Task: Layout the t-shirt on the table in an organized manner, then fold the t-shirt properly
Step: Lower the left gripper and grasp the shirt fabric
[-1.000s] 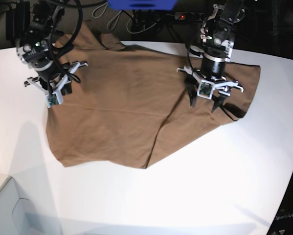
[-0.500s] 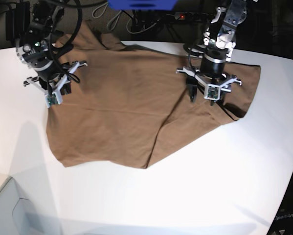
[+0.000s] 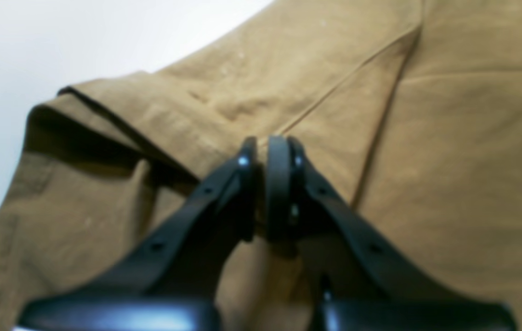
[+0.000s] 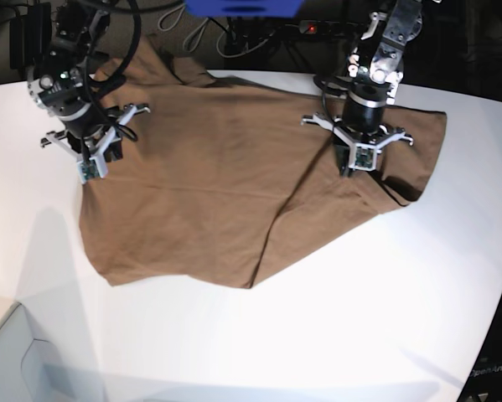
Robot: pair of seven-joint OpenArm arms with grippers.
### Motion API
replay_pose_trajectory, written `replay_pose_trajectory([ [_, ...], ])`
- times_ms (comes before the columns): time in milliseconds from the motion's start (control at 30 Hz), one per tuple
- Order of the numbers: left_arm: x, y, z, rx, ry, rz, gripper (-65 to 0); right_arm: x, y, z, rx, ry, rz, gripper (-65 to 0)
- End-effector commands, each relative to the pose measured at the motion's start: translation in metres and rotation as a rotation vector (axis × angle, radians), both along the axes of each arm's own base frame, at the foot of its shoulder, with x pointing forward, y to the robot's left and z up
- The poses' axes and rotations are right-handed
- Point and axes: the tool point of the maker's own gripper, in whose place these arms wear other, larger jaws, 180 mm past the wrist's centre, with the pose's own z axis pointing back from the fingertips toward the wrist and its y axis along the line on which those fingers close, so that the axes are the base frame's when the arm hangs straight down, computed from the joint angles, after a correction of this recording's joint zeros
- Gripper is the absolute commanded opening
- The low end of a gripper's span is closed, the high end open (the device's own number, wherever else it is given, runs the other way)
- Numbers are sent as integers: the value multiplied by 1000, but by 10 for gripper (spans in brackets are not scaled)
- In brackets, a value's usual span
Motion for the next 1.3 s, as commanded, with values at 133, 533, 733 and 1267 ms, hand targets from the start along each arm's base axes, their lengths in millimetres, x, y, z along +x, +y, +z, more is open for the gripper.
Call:
replay_pose_trajectory([
  [133,4,2,9,5,-39,3,-614,7,0,10,4,-44,0,-569],
  [533,5,2,18,-4,-61,11,-253,6,0,9,4,-41,0,-569],
  [733,8,2,13,1,-52,8,-313,5,-1,9,3,-41,-1,-570],
  [1267,8,2,8,-103,-19,52,-398,5,-1,9,3,-41,-1,-569],
])
